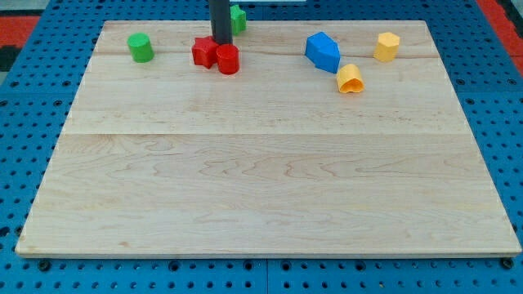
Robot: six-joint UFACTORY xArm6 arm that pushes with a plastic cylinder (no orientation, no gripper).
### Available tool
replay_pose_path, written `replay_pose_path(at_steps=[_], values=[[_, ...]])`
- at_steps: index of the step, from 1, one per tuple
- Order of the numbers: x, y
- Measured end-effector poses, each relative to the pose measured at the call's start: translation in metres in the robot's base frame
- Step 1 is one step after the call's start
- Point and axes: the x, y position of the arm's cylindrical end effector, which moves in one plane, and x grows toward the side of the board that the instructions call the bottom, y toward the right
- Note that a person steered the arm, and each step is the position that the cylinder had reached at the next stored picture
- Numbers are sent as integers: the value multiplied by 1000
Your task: Place the red circle to the left side of yellow heart
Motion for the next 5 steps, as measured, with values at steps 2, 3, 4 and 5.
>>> replay_pose_path(at_steps=[2,3,4,5], values=[[19,-46],[25,-4],[34,79],[66,111]])
